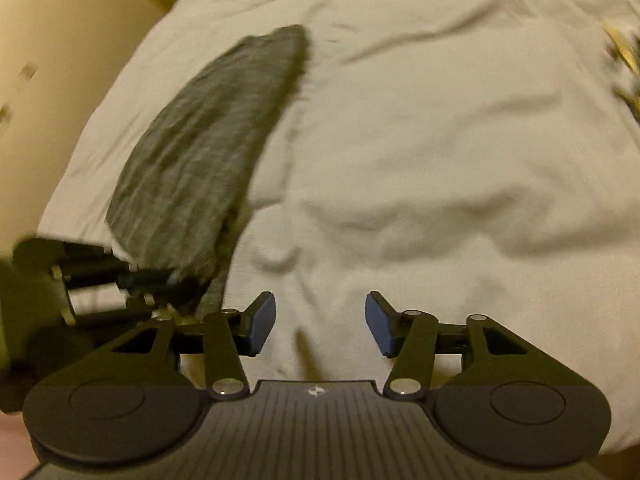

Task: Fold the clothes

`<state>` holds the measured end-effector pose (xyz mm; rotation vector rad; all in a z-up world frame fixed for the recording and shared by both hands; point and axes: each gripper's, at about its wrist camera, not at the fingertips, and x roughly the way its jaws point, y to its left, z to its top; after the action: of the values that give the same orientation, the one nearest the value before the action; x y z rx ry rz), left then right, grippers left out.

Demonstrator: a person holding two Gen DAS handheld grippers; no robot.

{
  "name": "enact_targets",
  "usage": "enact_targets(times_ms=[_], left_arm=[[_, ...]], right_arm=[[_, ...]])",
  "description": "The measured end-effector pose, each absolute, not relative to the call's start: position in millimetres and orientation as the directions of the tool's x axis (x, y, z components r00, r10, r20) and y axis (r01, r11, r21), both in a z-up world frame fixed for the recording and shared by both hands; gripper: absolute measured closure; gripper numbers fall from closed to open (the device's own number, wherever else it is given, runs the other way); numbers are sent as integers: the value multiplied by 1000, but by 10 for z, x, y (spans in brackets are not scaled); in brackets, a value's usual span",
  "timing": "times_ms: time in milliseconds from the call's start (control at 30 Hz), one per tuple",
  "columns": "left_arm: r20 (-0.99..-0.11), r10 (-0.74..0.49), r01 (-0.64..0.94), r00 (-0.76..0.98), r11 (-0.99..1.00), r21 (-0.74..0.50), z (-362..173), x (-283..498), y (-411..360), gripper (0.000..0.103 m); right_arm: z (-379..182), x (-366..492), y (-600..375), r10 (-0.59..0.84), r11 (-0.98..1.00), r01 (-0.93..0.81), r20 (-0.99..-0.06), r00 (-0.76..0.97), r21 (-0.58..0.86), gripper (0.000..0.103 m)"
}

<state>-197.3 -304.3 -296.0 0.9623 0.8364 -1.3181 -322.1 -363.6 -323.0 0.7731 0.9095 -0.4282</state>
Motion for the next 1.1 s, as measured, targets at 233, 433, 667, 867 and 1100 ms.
enact_targets(times_ms=[233,433,667,867,1100], left_arm=[[-890,-454,972,37,224,-73,-2614,-1505,-2960,98],[-880,-475,975,11,201,-96,-2493,-1453,-2909,98],[-871,-490,976,-18,180,-121,-2520,-1450,-2881,98],[-874,-481,987,-76,88,-135,-2574,-1545,-2886,95],[-872,-482,990,-89,51,-130,-2530,-1457,-2670,79]], right_arm=[[-3288,-2730,-3377,-35,816,473,-788,614,332,41],[-3425,-2352,-3270,-92,869,428,-766,636,251,38],[-3439,-2324,-3398,-253,852,504,-734,630,139,41],[-3323,-2717,-3419,-284,794,581,-735,616,181,41],[-3312,-2977,-3444,-314,699,692,-790,526,183,40]])
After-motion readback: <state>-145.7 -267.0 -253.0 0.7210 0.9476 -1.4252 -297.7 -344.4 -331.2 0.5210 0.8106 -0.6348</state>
